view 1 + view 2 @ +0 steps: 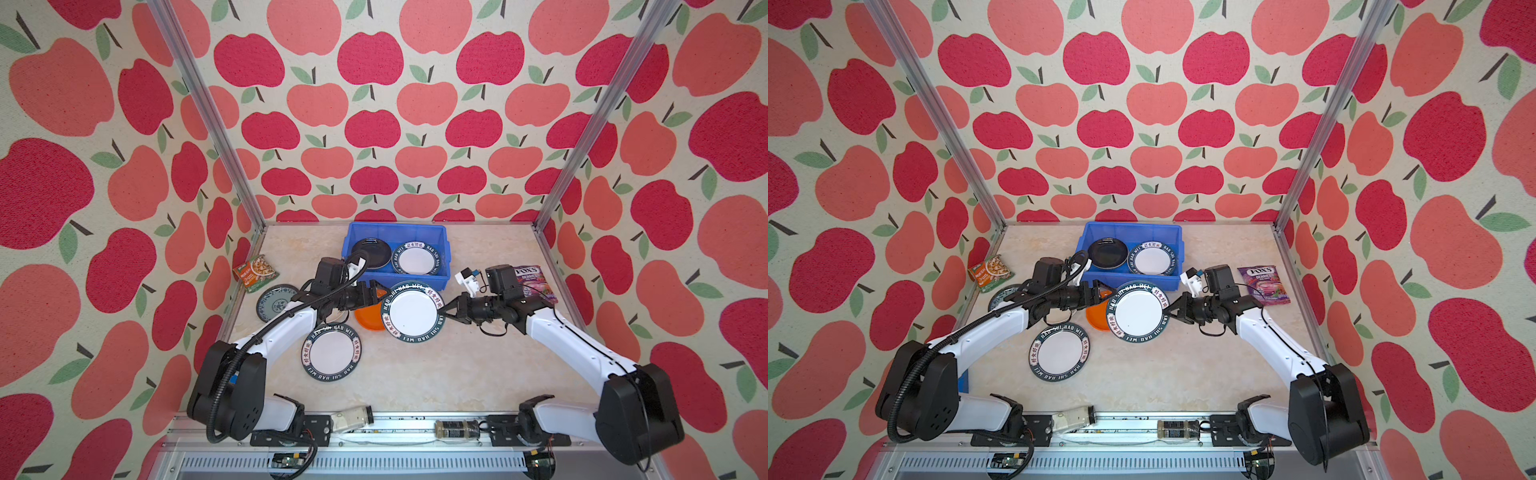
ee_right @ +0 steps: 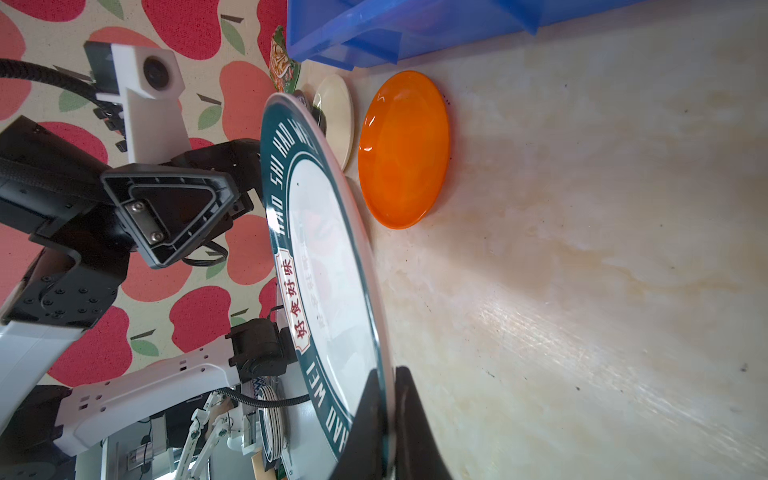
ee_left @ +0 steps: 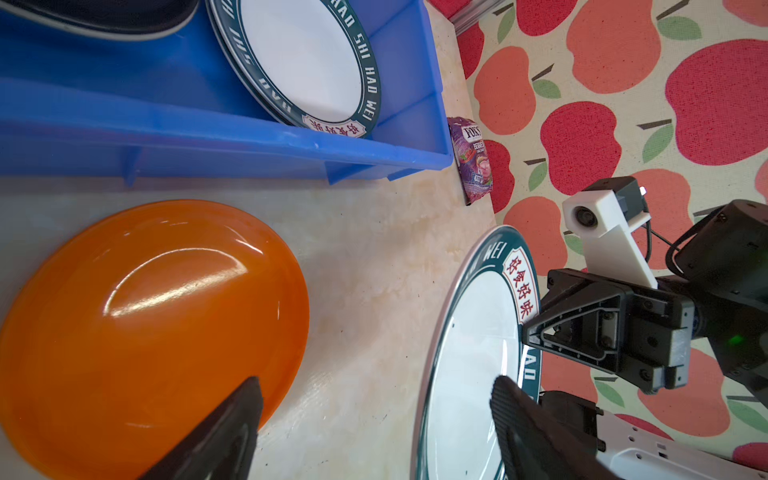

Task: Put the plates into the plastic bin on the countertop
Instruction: 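Lift the plate toward the left gripper while the left gripper closes on its rim, then open and withdraw the right gripper while the left gripper carries the plate to the bin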

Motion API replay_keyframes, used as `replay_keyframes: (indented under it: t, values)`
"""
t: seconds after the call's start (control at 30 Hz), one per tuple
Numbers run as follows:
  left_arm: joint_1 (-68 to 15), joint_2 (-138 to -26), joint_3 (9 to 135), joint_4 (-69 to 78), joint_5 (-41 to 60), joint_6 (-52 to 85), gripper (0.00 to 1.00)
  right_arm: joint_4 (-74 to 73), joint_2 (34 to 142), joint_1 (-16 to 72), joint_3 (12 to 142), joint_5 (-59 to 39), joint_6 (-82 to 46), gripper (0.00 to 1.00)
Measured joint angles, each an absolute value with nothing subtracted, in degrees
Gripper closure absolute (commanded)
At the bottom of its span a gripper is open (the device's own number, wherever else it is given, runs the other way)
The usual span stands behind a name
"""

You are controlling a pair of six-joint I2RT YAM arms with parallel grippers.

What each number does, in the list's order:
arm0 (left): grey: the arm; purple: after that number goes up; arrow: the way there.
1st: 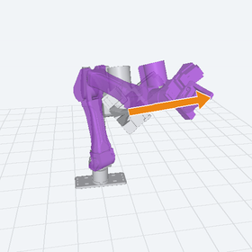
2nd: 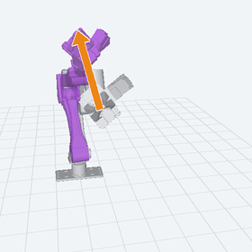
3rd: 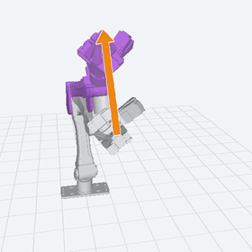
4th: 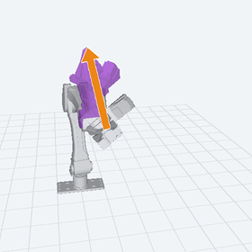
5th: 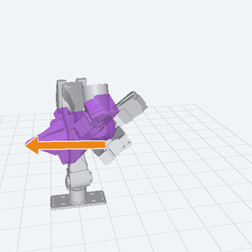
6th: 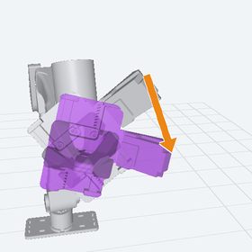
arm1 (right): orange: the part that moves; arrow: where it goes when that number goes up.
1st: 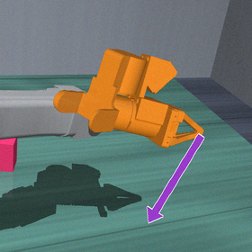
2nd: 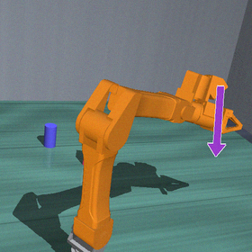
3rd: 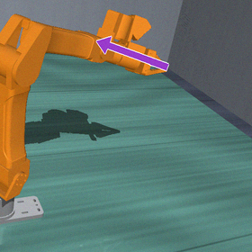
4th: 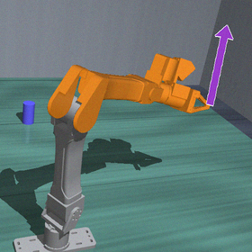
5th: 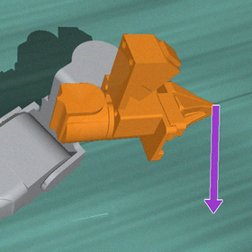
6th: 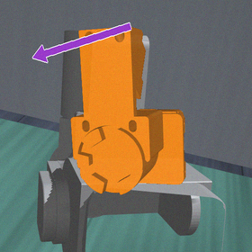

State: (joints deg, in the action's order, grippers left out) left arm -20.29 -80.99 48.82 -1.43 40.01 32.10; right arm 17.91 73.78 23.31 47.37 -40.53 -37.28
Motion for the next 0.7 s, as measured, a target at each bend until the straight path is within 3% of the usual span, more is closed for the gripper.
replay_keyframes:
  t: [0.5,0.7]
  values:
    - [-17.45,-88.27,53.47,3.36,45.69,34.76,0.80,10.85,83.07,22.70,53.10,-41.30,-41.89,1.00]
    - [-17.45,-89.27,54.22,3.99,46.65,34.92,0.95,9.21,84.33,22.46,53.58,-42.04,-43.44,1.00]
